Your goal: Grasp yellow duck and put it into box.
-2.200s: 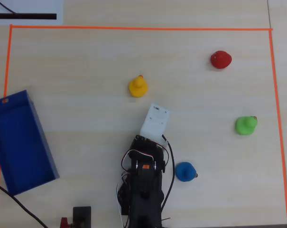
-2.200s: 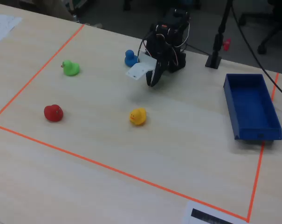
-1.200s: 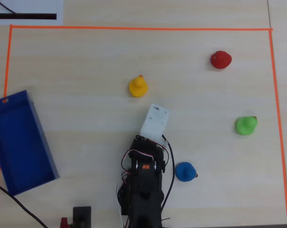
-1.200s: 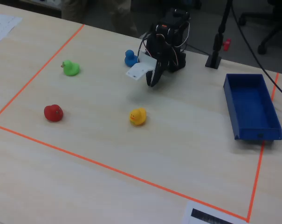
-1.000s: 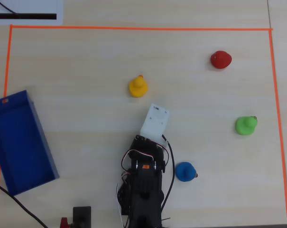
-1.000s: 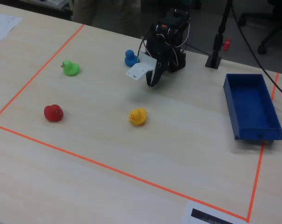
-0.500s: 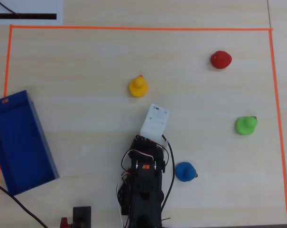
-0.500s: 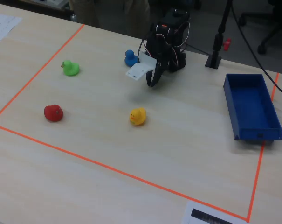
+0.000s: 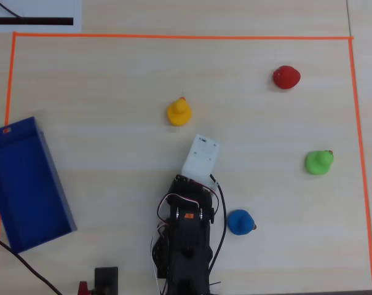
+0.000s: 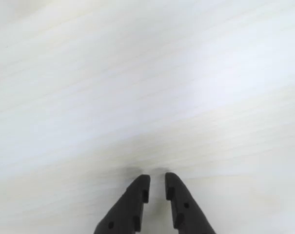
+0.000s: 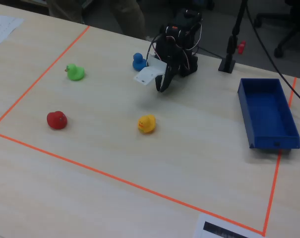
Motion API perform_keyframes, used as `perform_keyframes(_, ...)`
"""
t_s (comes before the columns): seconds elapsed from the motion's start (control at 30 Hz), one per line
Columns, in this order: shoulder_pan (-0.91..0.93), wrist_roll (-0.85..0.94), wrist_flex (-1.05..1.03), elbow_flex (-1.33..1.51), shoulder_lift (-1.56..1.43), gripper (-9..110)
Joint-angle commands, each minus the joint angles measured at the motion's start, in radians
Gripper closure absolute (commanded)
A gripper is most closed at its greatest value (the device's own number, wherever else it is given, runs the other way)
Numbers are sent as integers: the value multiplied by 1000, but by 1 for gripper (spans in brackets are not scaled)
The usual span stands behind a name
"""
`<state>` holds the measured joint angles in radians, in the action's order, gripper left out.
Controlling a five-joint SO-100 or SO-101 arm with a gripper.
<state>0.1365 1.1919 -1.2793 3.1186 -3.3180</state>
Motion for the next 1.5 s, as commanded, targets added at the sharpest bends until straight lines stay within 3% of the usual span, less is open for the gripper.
perform_keyframes(0.0,2,3,-23,-8,8,101)
perform_keyframes(0.5,-3,6,-23,-8,8,101)
perform_keyframes(0.63,2,-6,67,-28,64,86)
perform_keyframes(0.9,29,-57,264,-440,589,63)
perform_keyframes(1.23,-87,-227,308,-1052,1197,57)
perform_keyframes(1.47,-77,-189,440,-1163,1451,58)
